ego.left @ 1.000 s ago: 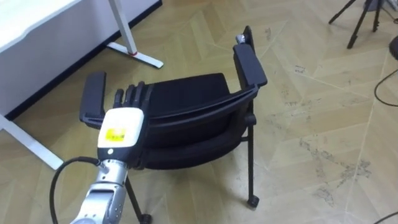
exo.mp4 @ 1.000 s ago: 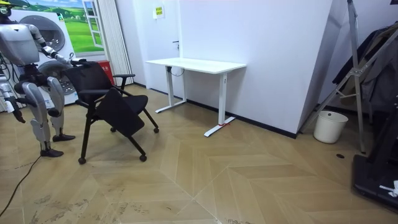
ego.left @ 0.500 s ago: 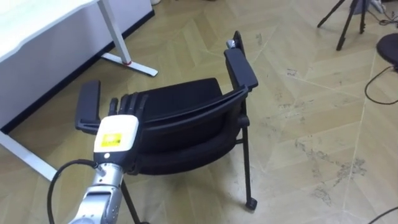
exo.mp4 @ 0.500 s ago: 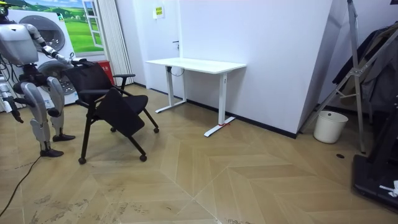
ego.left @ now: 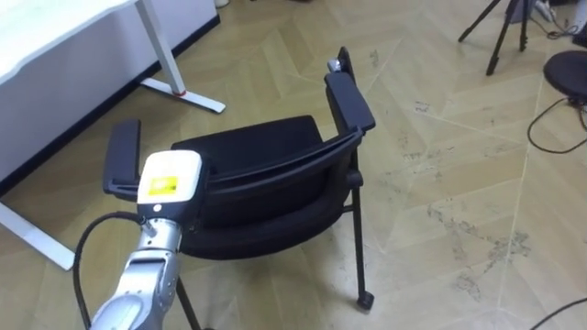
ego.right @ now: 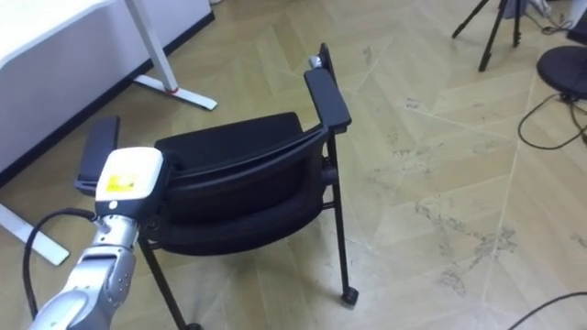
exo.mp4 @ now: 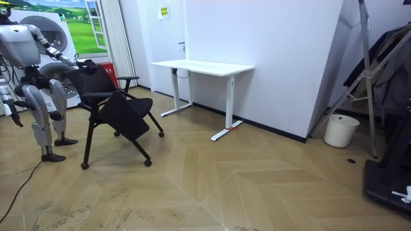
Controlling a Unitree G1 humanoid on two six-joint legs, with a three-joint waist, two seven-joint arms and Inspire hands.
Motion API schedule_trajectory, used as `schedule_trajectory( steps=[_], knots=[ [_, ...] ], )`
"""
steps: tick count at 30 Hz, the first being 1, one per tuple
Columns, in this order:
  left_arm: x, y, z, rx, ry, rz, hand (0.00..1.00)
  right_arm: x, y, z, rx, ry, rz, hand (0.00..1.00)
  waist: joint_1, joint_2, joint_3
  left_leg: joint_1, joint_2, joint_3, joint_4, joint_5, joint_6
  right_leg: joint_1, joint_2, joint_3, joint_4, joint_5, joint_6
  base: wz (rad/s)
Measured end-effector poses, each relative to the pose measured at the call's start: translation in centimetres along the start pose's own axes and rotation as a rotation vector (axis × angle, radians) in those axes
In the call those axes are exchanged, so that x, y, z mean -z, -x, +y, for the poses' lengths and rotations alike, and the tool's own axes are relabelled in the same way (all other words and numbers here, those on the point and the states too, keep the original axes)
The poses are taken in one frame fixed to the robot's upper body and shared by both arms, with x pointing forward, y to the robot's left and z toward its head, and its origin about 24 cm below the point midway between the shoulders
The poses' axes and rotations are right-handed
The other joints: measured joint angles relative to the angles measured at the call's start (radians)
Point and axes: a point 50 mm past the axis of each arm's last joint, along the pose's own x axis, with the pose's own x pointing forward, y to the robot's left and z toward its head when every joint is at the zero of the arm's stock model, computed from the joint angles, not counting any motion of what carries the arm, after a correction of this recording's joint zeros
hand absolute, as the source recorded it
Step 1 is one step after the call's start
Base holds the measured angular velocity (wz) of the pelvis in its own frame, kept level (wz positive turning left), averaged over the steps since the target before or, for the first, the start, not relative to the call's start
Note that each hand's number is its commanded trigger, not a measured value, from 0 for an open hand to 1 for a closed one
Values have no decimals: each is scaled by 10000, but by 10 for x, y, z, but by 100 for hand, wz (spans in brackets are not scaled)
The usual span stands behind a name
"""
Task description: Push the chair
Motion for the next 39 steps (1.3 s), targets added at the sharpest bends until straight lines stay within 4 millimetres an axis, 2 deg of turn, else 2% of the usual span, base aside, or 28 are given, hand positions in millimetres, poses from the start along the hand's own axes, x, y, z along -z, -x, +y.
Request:
schedule_trajectory(
  steps=[1,2,6,8,10,15,18,19,22,23,25,27,29,33,39],
  knots=[
    [0,0,0,-16,-1,-48,100,-1,0,-1,110,270,-60,0,-9,-44,11,3,2,4,1,0,0,0,0,2,8,0,0,0],
    [0,1,0,-41,12,-89,100,-2,0,-2,295,560,-108,0,-6,-10,-26,1,3,1,1,0,0,4,-1,1,9,0,0,0],
    [1,0,2,-161,20,-88,100,-6,0,-7,940,1692,-327,0,15,-67,-36,6,0,-1,1,0,0,1,-2,0,6,0,0,0],
    [3,0,3,-221,-37,-88,100,-14,0,-11,1499,2525,-743,0,-1,-129,-7,13,-3,12,1,0,0,-5,0,14,18,1,-1,0],
    [4,0,3,-236,-60,-87,100,-20,1,-16,2033,3205,-1043,0,5,-183,-23,14,-5,22,-2,0,0,-6,0,15,31,1,-1,0],
    [6,0,4,-299,-181,-52,100,-55,2,-21,3171,4915,-2378,0,24,-340,-13,61,-5,57,-1,0,0,-2,1,24,81,3,-4,-1],
    [6,-2,6,-267,-16,-2,100,-84,7,-21,3880,5795,-3632,0,207,-387,0,57,1,286,0,0,0,-145,9,77,208,4,-5,-13],
    [6,-3,9,-313,56,22,100,-96,11,-19,4176,6044,-4200,0,260,-427,24,14,4,302,6,0,0,-198,9,81,218,11,-17,-6],
    [3,-5,14,-348,23,-66,100,-120,19,-10,4688,6683,-5510,0,317,-590,-2,-110,17,289,19,0,0,-334,16,54,306,10,-16,2],
    [3,-5,15,-383,-4,-93,100,-130,24,-6,4856,6888,-6015,0,395,-655,20,-105,17,285,19,0,1,-361,16,61,363,10,-16,0],
    [1,-5,15,-363,-7,-175,100,-142,31,-1,5050,7244,-6690,0,531,-737,-15,-89,16,284,19,0,0,-363,17,73,369,10,-17,-4],
    [-1,-5,15,-353,-26,-241,100,-156,38,7,5136,7684,-7501,0,582,-802,-15,-86,16,284,17,0,0,-361,17,66,368,11,-18,0],
    [-3,-5,16,-276,-55,-318,100,-170,49,15,5327,8069,-8412,0,665,-812,-16,-85,16,282,16,0,0,-355,16,57,367,12,-19,0],
    [-8,-6,18,-155,39,-474,100,-185,61,20,5589,8226,-9298,0,878,-812,-13,-125,22,280,17,0,0,-382,16,42,372,13,-21,0],
    [-11,-7,19,-96,96,-577,100,-211,84,45,5712,8833,-10999,0,1088,-854,2,-132,21,281,10,0,0,-449,24,80,448,13,-21,-2]
  ],
)
